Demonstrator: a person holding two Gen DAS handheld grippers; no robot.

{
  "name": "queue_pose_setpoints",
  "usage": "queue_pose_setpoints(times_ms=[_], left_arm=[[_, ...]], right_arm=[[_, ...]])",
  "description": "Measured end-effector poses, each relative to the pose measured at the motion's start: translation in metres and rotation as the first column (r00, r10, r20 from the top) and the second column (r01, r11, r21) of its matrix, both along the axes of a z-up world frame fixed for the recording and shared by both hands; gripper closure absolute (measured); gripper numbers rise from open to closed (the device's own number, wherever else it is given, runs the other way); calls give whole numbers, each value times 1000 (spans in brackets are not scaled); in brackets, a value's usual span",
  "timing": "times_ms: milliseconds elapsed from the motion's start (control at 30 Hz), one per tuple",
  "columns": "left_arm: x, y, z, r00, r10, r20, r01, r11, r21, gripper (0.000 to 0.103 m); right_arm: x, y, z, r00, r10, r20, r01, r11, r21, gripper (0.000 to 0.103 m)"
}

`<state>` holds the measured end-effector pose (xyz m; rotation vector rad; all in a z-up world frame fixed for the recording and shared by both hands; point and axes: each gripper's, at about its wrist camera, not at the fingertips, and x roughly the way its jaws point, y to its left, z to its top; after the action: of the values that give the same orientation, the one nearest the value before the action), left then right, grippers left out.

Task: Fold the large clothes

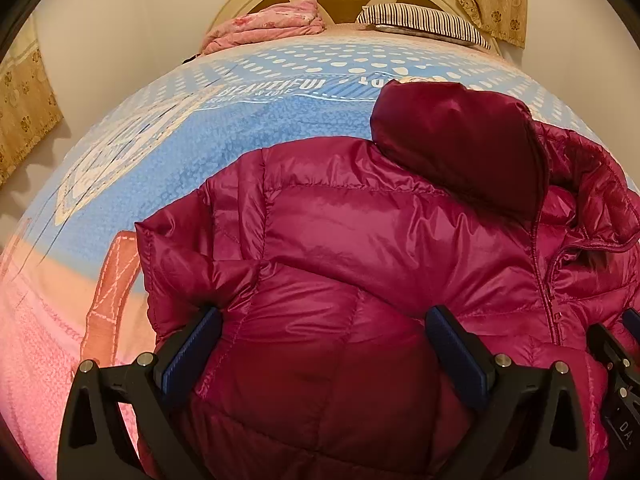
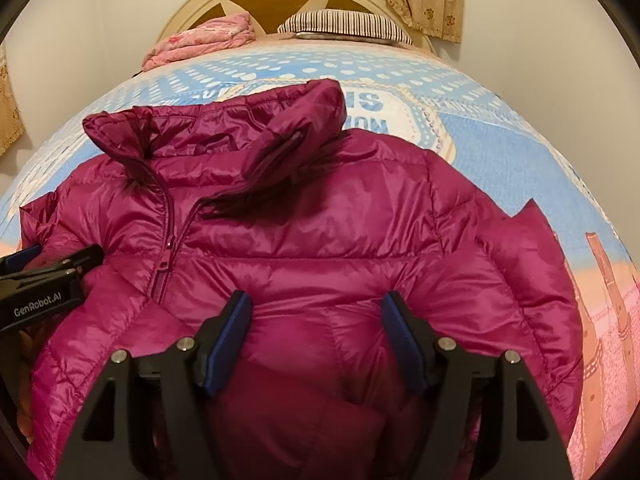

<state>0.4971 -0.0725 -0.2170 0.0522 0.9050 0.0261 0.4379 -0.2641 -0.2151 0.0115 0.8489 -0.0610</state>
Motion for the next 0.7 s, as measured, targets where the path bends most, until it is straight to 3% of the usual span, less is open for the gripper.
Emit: queue_pose_setpoints(times_ms=[233, 300, 400, 533, 633, 700], left_arm=[[10, 0, 0, 1000, -7, 3, 7, 1000, 19, 1], [11, -2, 5, 999, -20, -32, 22, 998, 51, 1], [1, 2, 38, 999, -44, 3, 44, 998, 51, 1], [4, 16, 102, 986, -85, 142, 88, 996, -12, 1], [42, 24, 118, 988, -73, 133, 83, 994, -76, 1], [73, 24, 112, 993, -66, 100, 73, 994, -77, 1]], right_arm=[[-1, 2, -1, 1000, -3, -4, 3, 1000, -12, 29], [0, 1, 1, 1000, 12, -18, -12, 1000, -7, 29], [-2, -7, 16, 999, 40, -33, -40, 999, 7, 28], [-3, -26, 61, 996, 28, 84, -28, 1000, -9, 14], [19, -36, 83, 991, -6, 132, 6, 1000, 7, 9], [42, -36, 87, 993, -7, 120, 7, 1000, 6, 9]])
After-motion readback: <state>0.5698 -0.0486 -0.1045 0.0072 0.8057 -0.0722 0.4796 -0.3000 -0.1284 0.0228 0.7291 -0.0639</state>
